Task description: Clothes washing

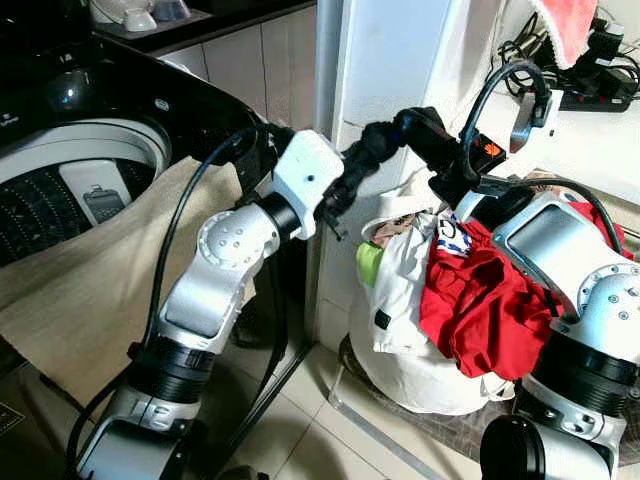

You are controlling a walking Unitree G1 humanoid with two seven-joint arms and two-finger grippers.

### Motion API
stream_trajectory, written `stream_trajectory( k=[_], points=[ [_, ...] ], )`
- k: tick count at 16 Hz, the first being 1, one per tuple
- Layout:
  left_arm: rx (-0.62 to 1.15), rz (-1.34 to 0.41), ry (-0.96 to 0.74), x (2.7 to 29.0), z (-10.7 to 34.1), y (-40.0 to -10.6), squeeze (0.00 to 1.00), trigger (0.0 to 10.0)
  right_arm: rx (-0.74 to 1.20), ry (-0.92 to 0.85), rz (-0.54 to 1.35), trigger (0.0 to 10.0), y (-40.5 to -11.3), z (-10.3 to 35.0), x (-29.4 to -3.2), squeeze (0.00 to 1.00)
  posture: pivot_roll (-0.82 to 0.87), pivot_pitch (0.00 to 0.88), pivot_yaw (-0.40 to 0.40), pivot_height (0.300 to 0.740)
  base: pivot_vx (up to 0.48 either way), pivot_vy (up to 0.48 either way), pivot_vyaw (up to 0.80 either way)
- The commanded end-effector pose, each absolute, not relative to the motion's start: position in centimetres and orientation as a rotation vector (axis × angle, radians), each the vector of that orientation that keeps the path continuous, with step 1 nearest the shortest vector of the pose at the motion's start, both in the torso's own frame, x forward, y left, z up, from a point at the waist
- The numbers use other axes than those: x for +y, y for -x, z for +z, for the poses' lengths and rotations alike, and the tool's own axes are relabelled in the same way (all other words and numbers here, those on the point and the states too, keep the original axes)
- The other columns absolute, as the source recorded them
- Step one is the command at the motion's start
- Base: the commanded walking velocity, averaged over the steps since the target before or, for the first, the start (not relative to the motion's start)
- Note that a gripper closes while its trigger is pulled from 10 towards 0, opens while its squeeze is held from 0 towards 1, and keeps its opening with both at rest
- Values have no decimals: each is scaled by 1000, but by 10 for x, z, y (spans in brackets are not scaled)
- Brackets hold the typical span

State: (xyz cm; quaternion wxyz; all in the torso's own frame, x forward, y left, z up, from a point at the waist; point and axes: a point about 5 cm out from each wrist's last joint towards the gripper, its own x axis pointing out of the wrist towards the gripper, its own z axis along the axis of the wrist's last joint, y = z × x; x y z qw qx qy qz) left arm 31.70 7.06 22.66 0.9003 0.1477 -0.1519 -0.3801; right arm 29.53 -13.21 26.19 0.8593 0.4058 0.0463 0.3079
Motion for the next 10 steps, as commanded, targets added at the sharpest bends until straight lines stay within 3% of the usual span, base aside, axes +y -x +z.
stream_trajectory(
  k=[1, 7, 8, 9, 10],
  points=[
    [-327, -767, -321, 72, 232, -320, 0, 0, 91, -851, 649, 0, -296, 264, -132, 0, -121, 0, -29, 740, 0, 0, 0],
    [-323, -729, -320, 77, 232, -324, 0, 0, 88, -846, 650, 0, -295, 264, -131, 0, -120, 0, -26, 740, 0, 0, 0],
    [-328, -713, -317, 79, 233, -325, 0, 0, 95, -776, 610, 7569, -296, 262, -132, 0, -121, 0, -25, 740, 0, 0, 0],
    [-329, -700, -318, 80, 233, -325, 0, 0, 99, -742, 590, 10000, -298, 260, -133, 0, -122, 0, -24, 740, 0, 0, 0],
    [-328, -674, -320, 83, 234, -327, 0, 0, 90, -788, 623, 10000, -297, 260, -132, 1000, -122, 0, -25, 740, 0, 0, 0]
  ],
)
